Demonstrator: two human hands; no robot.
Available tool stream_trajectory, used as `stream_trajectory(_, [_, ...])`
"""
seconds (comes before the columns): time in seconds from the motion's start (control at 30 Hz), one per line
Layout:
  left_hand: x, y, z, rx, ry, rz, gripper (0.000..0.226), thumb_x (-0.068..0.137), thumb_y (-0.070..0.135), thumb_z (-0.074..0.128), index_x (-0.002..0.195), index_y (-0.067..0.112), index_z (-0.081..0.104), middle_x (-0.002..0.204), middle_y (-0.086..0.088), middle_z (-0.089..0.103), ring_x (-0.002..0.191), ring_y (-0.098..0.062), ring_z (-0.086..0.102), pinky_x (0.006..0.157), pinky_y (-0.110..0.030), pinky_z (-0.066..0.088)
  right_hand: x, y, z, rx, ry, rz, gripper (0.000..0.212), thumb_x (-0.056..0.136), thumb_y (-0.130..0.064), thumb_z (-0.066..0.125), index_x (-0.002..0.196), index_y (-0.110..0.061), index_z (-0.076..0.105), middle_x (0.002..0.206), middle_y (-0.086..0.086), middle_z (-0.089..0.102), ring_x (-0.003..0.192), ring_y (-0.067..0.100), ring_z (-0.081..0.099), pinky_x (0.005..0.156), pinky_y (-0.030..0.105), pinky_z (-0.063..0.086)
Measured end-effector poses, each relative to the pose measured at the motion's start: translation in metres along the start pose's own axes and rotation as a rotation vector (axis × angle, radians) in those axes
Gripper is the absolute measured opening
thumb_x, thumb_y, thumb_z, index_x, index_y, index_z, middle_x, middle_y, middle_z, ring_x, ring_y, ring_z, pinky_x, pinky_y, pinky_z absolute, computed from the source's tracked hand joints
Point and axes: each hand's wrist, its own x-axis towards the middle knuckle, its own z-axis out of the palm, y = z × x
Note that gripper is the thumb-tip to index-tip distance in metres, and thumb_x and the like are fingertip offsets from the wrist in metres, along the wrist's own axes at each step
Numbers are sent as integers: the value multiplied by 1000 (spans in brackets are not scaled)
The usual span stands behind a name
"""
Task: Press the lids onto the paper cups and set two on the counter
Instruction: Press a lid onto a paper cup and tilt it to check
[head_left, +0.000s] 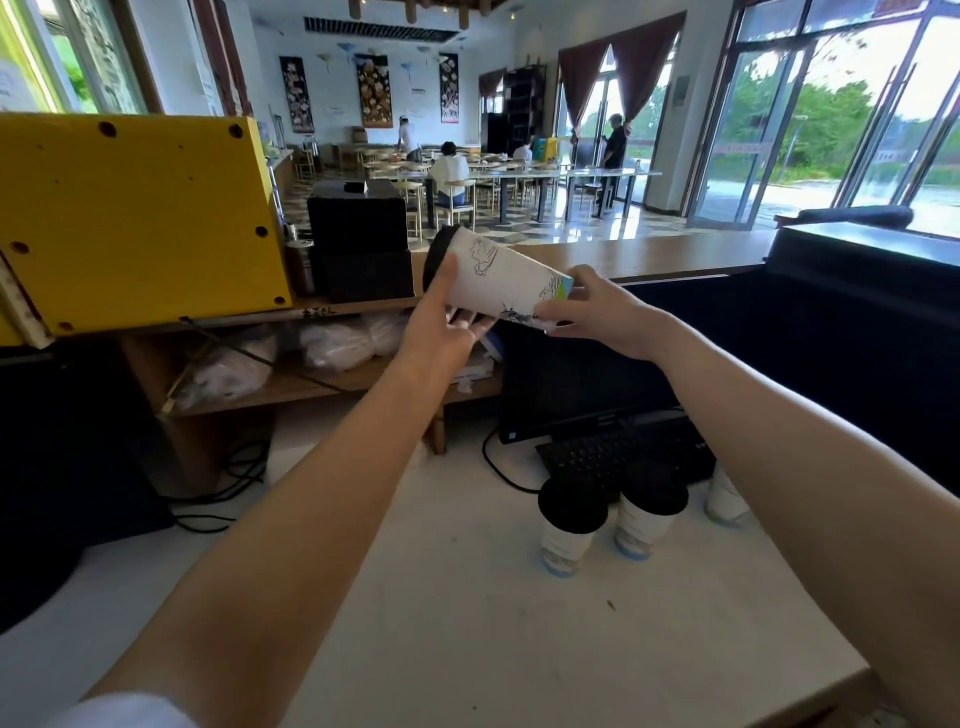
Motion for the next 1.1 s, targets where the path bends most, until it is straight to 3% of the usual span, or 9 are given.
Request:
stream_trajectory(0.17, [-1, 22, 19, 513, -129, 193, 33, 83, 10, 67, 113, 5, 55, 101, -5, 63, 95, -18, 62, 91, -48, 52, -3, 7, 12, -196, -39, -23, 58, 78, -25, 75, 120, -9, 39, 124, 12, 55, 114, 26, 56, 96, 40, 49])
stream_trajectory(0.27, [-4, 33, 34, 915, -229, 286, 38, 76, 16, 76, 110, 10, 59, 103, 0, 67, 96, -16, 65, 81, -37, 58, -2, -1, 16, -225, -160, -81, 55, 80, -16, 73, 127, -8, 45, 123, 7, 60, 112, 21, 59, 91, 27, 51])
stream_trajectory(0.37, [-2, 39, 43, 1165, -327, 302, 51, 70, 24, 81, 114, 12, 58, 111, -2, 68, 101, -14, 66, 77, -26, 56, -2, -13, 20, -29, -142, -142, 54, 81, -5, 68, 131, -6, 46, 124, 7, 61, 109, 15, 61, 86, 19, 54])
stream_trajectory(0.53, [-2, 51, 48, 973, -396, 252, 23, 81, 3, 68, 96, 19, 62, 87, 9, 73, 82, -4, 70, 72, -23, 56, 10, -18, 21, 111, 81, -161, 81, 60, -25, 85, 130, -12, 45, 125, 10, 59, 114, 24, 58, 96, 42, 51])
stream_trajectory(0.63, [1, 55, 43, 928, -410, 220, 17, 84, 0, 63, 93, 15, 64, 78, 9, 75, 80, -6, 71, 73, -22, 56, 14, -22, 30, 139, 126, -171, 69, 69, -14, 81, 128, -11, 46, 124, 10, 59, 110, 22, 60, 93, 38, 52])
stream_trajectory(0.7, [3, 58, 39, 897, -374, 194, 11, 85, 4, 64, 93, 11, 64, 86, 4, 74, 86, -11, 71, 78, -24, 56, 17, -25, 40, 169, 145, -182, 66, 71, -10, 79, 128, -10, 46, 124, 10, 60, 107, 19, 61, 88, 32, 54])
stream_trajectory(0.83, [5, 68, 20, 956, -271, 172, 23, 82, 14, 69, 103, 11, 60, 104, -2, 66, 95, -15, 66, 81, -27, 55, 27, -22, 64, 188, 130, -162, 67, 71, -11, 79, 129, -7, 44, 123, 9, 61, 103, 14, 62, 84, 30, 55])
stream_trajectory(1.0, [-8, 81, -12, 1007, -251, 115, 33, 83, 1, 65, 115, 6, 55, 93, 2, 65, 69, 3, 69, 59, -14, 53, 38, -11, 99, 146, 88, -84, 76, 65, -19, 83, 129, -15, 42, 121, 6, 61, 109, 21, 61, 90, 43, 54])
stream_trajectory(1.1, [-12, 89, -37, 1067, -212, 104, 30, 81, 1, 67, 106, 15, 58, 86, 12, 67, 71, 6, 67, 61, -14, 53, 42, -7, 123, 106, 22, -40, 87, 56, -26, 85, 130, -19, 40, 120, 6, 62, 108, 22, 62, 89, 48, 54])
